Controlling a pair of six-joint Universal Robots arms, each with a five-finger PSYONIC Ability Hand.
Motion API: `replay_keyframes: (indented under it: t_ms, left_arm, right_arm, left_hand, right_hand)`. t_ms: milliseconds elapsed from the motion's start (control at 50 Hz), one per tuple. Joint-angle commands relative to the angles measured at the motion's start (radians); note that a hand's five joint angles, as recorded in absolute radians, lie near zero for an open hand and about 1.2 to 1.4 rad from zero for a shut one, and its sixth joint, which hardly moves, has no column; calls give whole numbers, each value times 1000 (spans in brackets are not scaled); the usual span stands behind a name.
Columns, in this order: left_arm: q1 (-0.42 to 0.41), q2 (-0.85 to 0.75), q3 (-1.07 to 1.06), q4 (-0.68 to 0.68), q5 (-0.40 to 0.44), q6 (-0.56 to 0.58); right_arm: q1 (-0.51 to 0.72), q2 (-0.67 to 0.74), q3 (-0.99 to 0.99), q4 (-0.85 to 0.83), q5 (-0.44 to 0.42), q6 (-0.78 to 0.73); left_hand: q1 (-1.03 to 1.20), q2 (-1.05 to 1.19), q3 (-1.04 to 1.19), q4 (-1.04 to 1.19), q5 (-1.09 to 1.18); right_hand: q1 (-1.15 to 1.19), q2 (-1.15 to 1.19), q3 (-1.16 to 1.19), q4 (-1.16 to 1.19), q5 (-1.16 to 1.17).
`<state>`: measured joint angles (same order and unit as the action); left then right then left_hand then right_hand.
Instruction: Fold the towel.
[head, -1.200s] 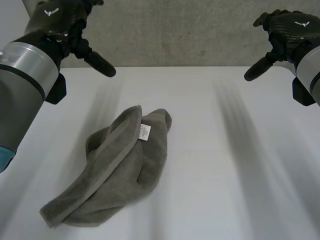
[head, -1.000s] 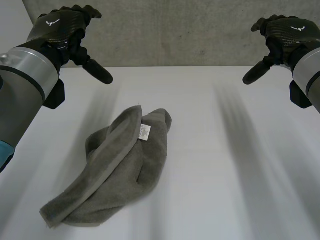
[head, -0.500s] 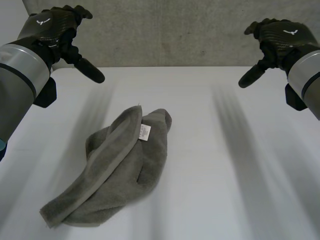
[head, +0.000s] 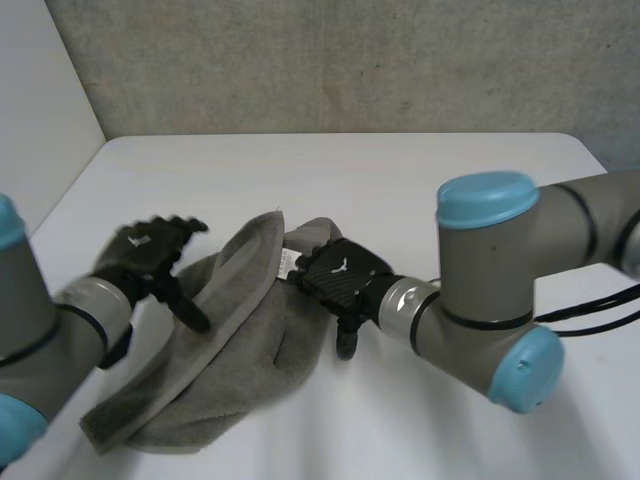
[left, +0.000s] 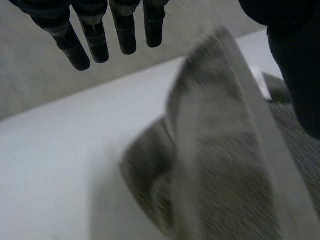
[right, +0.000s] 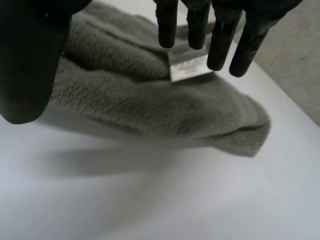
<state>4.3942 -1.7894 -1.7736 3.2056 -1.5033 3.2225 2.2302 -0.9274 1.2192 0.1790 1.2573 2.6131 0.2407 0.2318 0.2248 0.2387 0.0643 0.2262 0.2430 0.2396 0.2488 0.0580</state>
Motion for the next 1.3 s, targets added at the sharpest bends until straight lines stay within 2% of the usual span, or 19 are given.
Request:
replay_keyframes:
  t_ms: [20, 160, 200, 220, 260, 320, 380, 460, 620, 780, 860, 1020, 1160, 1200, 1220, 1240, 1260, 1280, 1300]
  left_arm:
    - [-84, -124, 20, 33, -8, 2]
    - [-104, -240, 83, 36, -58, 16]
    - [-104, -251, 97, 42, -80, 17]
    - [-104, -261, 111, 59, -101, 16]
    - [-104, -268, 121, 80, -118, 17]
    - [-104, -272, 135, 140, -133, 19]
    - [-104, -274, 148, 175, -135, 19]
    - [-101, -255, 157, 178, -132, 11]
    - [-108, -125, 123, 174, -135, -38]
    - [-96, 84, 82, 142, -100, -247]
    - [-85, 107, 83, 111, -14, -344]
    - [-79, -71, 111, 100, 23, -417]
    - [-71, -275, 235, 97, 17, -414]
    - [-59, -369, 327, 92, -7, -414]
    - [-59, -369, 327, 92, -8, -414]
    - [-46, -398, 371, 89, -30, -412]
    - [-45, -398, 372, 89, -31, -412]
    - [-30, -416, 413, 86, -59, -411]
    - [-15, -424, 448, 83, -89, -408]
  right_arm:
    - [16, 91, -64, -36, 45, -7]
    - [42, 171, -136, -43, 68, -11]
    - [45, 185, -164, -50, 83, -4]
    - [45, 185, -164, -50, 83, -4]
    - [46, 196, -187, -78, 100, -4]
    - [46, 205, -198, -96, 105, -7]
    - [45, 206, -199, -99, 106, -10]
    - [31, 156, -196, -95, 114, 4]
    - [-64, -179, -55, -58, 125, -2]
    - [-213, -395, -35, 238, 106, -31]
    - [-231, -419, -60, 267, 93, -77]
    - [-210, -228, -168, 293, 82, -243]
    - [-93, 152, -542, 312, 189, -335]
    - [-89, 231, -632, 309, 214, -355]
    - [-89, 302, -718, 301, 235, -370]
    - [-89, 303, -719, 301, 235, -370]
    - [-89, 365, -807, 290, 260, -376]
    - [-89, 409, -896, 278, 283, -372]
    - [-89, 409, -897, 278, 283, -372]
  left_hand:
    - [-4, 5, 12, -2, -2]
    - [239, 248, 255, 241, 241]
    - [372, 381, 388, 374, 374]
    - [619, 628, 635, 621, 621]
    - [811, 819, 827, 813, 812]
    - [1075, 1084, 1091, 1077, 1077]
    - [1156, 1164, 1172, 1158, 1157]
    - [1156, 1164, 1172, 1158, 1157]
    - [1156, 1164, 1172, 1158, 1157]
    - [1156, 1164, 1172, 1158, 1157]
    - [1156, 1164, 1172, 1158, 1157]
    - [1156, 1164, 1172, 1158, 1157]
    - [1156, 1164, 1172, 1158, 1157]
    - [1156, 1164, 1172, 1158, 1157]
    - [1156, 1164, 1172, 1158, 1157]
    - [1156, 1164, 1172, 1158, 1157]
    - [1156, 1164, 1172, 1158, 1157]
    - [987, 996, 1003, 989, 989]
    - [832, 841, 848, 834, 833]
  right_hand:
    - [-52, -68, -65, -74, -58]
    - [129, 112, 115, 106, 123]
    - [491, 474, 477, 468, 484]
    - [493, 476, 479, 470, 487]
    - [923, 906, 909, 900, 916]
    - [1169, 1152, 1156, 1146, 1163]
    - [1170, 1153, 1157, 1147, 1164]
    - [1170, 1153, 1157, 1147, 1164]
    - [1170, 1153, 1157, 1147, 1164]
    - [1170, 1153, 1157, 1147, 1164]
    - [1170, 1153, 1157, 1147, 1164]
    - [1170, 1153, 1157, 1147, 1164]
    - [1170, 1153, 1157, 1147, 1164]
    - [960, 943, 946, 937, 953]
    - [625, 609, 612, 603, 619]
    - [622, 605, 609, 600, 616]
    - [299, 283, 286, 277, 293]
    - [-52, -68, -65, -74, -58]
    - [-52, -68, -65, -74, -58]
